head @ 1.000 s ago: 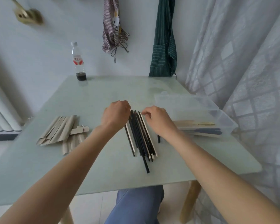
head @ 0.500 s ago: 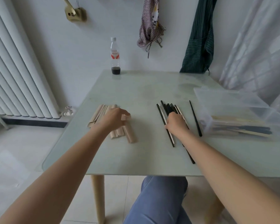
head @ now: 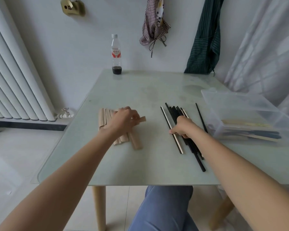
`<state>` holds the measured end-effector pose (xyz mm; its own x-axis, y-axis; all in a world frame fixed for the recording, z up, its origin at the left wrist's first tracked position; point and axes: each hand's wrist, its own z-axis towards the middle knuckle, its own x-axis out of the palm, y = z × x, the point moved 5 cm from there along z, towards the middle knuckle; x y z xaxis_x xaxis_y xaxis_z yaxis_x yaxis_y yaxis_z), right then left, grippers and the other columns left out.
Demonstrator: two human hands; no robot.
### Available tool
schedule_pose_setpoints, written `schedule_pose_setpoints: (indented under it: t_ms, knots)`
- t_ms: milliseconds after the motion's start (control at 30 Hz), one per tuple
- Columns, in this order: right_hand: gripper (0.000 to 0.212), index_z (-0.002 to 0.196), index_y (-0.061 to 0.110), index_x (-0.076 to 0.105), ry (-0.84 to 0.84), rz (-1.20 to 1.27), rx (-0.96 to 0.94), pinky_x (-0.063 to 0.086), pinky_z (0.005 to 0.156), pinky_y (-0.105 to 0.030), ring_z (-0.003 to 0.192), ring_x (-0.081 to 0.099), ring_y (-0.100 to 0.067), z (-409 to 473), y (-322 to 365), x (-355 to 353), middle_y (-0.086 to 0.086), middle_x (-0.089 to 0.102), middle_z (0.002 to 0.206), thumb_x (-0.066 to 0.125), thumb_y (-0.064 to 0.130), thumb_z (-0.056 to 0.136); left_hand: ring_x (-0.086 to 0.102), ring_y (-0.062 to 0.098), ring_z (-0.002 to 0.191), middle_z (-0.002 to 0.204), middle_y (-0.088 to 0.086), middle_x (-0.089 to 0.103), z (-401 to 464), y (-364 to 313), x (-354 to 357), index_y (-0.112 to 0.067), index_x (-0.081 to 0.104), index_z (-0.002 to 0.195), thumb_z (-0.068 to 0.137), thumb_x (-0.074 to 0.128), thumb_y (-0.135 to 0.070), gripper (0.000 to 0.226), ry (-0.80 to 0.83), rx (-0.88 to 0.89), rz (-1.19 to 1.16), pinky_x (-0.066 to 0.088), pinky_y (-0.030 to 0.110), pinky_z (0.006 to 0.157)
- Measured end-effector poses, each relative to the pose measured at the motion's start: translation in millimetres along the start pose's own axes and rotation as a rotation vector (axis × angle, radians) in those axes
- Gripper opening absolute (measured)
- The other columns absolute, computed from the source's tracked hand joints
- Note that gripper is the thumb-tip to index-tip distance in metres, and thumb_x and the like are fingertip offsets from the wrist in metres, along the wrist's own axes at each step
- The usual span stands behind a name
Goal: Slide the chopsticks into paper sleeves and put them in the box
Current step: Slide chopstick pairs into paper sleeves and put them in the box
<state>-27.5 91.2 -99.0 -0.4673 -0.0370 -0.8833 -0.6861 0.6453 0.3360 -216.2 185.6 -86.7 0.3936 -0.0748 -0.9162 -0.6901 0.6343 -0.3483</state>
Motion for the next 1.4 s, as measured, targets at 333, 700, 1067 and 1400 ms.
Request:
schedule_pose_setpoints:
  t_ms: [333,700,1067,1400]
  knots:
    - [0.026,0.068,0.006,0.057,-0.108,0.738,-0.321,0.041,0.041,-0.015,0.047,0.050,-0.010,-24,14,-30,-0.006,0.055,0.061,0.051,0.011,0.093,0.059,0.023,0.089,0.104,0.003,0.054,-4,-42,3,-0.015,0.066,0.109,0.087,0.062,-0.020,0.023,-0.041,0.095,-0.191,0.046,0.030,0.083]
    - [0.018,0.080,0.006,0.057,-0.270,1.031,-0.370,0.048,0.051,-0.019,0.056,0.060,-0.014,-31,17,-32,-0.006,0.058,0.067,0.044,0.007,0.093,0.060,0.018,0.091,0.099,0.001,0.065,-27,-40,-9,-0.016,0.067,0.108,0.085,0.064,-0.021,0.024,-0.037,0.091,-0.222,0.047,0.028,0.083]
    - [0.022,0.076,0.011,0.056,-0.300,1.151,-0.361,0.046,0.049,-0.019,0.055,0.056,-0.013,-41,5,-36,-0.001,0.056,0.064,0.044,0.006,0.093,0.062,0.011,0.085,0.095,-0.002,0.066,-35,-46,-18,-0.019,0.069,0.102,0.085,0.065,-0.022,0.017,-0.060,0.074,-0.336,0.044,0.020,0.076]
    - [0.016,0.081,0.009,0.060,-0.143,1.198,-0.387,0.045,0.052,-0.019,0.058,0.055,-0.011,-52,13,-24,-0.002,0.057,0.069,0.049,0.009,0.093,0.056,0.006,0.074,0.077,-0.009,0.064,-32,-49,-23,-0.017,0.071,0.096,0.078,0.074,-0.024,0.020,-0.065,-0.017,-0.353,0.036,0.006,0.062]
